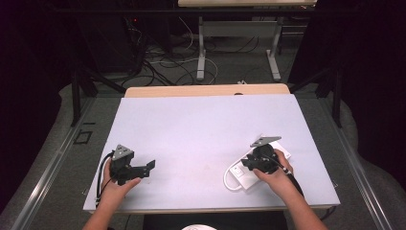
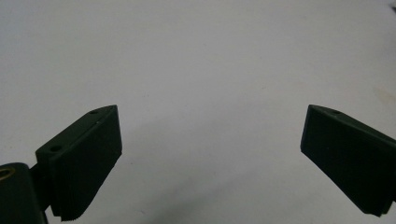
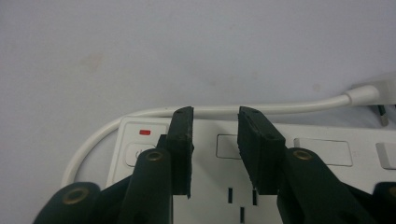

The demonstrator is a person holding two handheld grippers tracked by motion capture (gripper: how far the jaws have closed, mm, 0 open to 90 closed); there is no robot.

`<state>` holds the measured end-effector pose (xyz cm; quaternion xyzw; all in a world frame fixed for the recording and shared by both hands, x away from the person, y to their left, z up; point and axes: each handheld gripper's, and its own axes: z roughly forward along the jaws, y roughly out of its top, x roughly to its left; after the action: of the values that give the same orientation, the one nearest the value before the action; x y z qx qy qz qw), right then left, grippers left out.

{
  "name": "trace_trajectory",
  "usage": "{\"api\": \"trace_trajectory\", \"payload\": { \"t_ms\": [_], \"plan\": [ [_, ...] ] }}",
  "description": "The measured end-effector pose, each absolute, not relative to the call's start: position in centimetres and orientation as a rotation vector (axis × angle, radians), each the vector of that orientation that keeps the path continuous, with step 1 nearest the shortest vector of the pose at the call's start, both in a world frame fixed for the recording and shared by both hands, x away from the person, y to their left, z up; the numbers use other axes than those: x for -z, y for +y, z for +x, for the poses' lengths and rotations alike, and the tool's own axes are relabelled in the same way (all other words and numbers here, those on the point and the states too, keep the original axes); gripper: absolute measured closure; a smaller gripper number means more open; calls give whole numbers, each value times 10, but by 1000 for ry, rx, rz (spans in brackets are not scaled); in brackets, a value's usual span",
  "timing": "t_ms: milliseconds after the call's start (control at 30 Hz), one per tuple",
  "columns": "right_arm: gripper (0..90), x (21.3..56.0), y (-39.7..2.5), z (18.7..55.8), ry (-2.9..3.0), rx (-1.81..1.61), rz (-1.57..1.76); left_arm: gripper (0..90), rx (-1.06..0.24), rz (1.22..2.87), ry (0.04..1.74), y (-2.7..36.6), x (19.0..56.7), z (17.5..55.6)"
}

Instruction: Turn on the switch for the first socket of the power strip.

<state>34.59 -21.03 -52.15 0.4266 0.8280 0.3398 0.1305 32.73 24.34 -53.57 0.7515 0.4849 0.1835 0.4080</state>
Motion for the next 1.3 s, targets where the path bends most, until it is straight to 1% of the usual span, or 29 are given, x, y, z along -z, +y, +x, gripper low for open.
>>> {"api": "trace_trajectory", "payload": {
  "t_ms": [300, 400, 633, 867, 967, 1233, 1300],
  "plan": [
    [531, 521, -210, 346, 2392, -991, 1171, 53, -461, 1896, 1223, 243, 536, 327],
    [469, 522, -209, 346, 2389, -989, 1165, 54, -461, 1896, 1221, 243, 536, 328],
    [364, 521, -209, 344, 2373, -976, 1162, 55, -460, 1894, 1223, 243, 536, 328],
    [346, 517, -210, 343, 2353, -976, 1153, 55, -457, 1896, 1225, 243, 536, 328],
    [291, 516, -210, 343, 2343, -973, 1164, 55, -458, 1894, 1222, 243, 536, 328],
    [290, 512, -210, 341, 2335, -964, 1183, 55, -457, 1894, 1220, 243, 536, 328],
    [252, 512, -211, 340, 2339, -977, 1202, 55, -455, 1895, 1221, 244, 536, 328]
  ]
}}
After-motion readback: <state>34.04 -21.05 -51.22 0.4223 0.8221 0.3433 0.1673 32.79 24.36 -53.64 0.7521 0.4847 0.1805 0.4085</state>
